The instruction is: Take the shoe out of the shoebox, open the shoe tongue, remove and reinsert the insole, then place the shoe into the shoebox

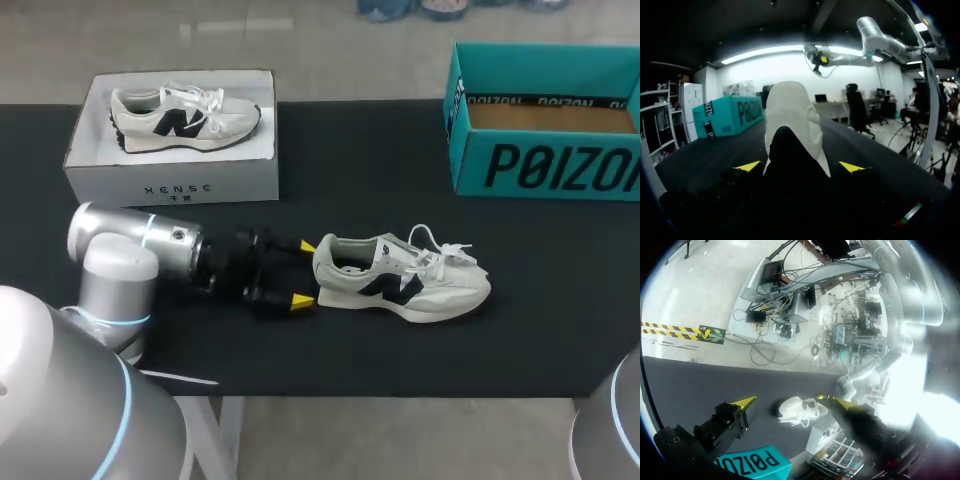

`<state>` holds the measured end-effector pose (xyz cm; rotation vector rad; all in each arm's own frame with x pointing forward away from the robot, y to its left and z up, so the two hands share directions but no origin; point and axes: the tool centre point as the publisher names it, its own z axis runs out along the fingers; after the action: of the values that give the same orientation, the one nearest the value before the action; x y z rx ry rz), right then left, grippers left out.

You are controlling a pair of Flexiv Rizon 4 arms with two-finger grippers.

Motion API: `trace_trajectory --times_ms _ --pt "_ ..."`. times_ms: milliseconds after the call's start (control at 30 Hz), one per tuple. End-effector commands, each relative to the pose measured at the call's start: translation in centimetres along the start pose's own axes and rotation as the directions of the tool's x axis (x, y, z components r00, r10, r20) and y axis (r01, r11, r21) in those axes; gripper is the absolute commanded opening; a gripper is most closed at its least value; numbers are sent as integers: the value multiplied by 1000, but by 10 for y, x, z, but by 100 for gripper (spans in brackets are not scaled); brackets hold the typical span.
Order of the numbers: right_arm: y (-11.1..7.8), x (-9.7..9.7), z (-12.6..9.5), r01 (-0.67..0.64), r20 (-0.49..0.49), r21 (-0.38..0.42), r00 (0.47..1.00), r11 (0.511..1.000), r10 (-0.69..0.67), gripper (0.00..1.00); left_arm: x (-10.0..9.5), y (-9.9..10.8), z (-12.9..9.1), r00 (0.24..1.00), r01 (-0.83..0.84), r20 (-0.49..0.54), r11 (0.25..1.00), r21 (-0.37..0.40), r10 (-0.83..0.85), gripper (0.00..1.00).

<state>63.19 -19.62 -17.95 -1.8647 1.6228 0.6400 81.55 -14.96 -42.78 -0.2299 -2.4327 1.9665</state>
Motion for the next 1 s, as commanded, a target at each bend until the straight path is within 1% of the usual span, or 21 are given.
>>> trace_trajectory --times_ms 33,233,433,500,533,567,600,1000 --pt "8 -2 1 2 -6 355 1000 935 0 100 -3 1 6 1000 1 -8 1000 -6 -1 100" --pt "8 -2 1 2 -6 355 1000 935 0 100 -5 5 13 1000 9 -10 1000 -3 -9 100" --pt "8 -2 1 2 -6 355 1000 935 0 100 -3 10 14 1000 20 -7 1000 -4 -20 100" --pt "8 -2 1 2 -6 355 1000 935 0 100 -2 11 13 1000 27 14 1000 -8 -27 100" --pt "8 -2 1 2 -6 355 1000 935 0 100 -3 11 12 999 26 25 1000 -3 -26 81" --pt "8 -2 1 2 -6 355 1000 935 0 100 -3 10 12 999 27 26 1000 -2 -27 4" --pt "8 -2 1 2 -6 355 1000 935 0 100 -3 10 12 999 27 26 1000 -2 -27 0" --pt "8 -2 1 2 -6 355 1000 935 0 100 -3 10 12 999 27 26 1000 -2 -27 0"
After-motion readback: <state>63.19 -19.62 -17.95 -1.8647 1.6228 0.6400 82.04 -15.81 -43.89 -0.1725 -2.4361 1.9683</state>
